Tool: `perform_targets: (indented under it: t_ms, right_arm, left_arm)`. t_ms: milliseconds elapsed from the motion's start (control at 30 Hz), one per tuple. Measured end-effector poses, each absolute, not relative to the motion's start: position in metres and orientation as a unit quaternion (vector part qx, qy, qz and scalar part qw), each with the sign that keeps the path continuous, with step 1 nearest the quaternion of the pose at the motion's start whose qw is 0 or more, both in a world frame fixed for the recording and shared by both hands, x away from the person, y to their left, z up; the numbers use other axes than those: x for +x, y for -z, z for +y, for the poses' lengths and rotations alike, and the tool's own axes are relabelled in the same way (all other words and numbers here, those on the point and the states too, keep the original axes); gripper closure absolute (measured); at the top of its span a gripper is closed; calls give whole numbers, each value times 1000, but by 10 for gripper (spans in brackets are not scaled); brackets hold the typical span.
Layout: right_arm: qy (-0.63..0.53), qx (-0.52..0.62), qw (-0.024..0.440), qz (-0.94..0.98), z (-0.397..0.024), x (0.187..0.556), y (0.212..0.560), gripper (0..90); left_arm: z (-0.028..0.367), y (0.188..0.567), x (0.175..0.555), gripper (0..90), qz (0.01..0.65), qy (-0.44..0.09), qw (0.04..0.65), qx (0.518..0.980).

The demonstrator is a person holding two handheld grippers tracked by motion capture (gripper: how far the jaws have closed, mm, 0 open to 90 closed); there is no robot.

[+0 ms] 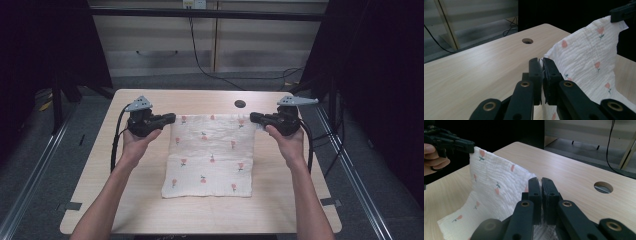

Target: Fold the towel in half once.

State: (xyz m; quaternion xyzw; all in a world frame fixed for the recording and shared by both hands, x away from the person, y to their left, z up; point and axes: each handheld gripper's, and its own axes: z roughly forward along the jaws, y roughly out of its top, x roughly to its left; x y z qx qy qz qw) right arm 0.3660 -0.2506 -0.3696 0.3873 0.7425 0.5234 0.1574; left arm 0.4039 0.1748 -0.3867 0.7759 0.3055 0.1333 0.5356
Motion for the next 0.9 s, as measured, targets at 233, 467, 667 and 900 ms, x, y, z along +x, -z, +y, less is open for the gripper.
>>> perform_targets:
  t_ms: [233,467,667,900]
  right_arm:
    - [-508,375,150,760,-251,358,378,867]
    - [-487,378,136,776,-254,348,398,867]
    - [-472,379,115,788,-252,341,421,867]
    - [-459,378,99,798,-252,326,435,866]
  left_arm:
    - [178,400,397,863,304,-129,515,791]
    - [189,419,387,863,308,-112,508,797]
    - [194,430,379,862,309,-107,504,799]
    - [197,434,365,862,300,-94,504,804]
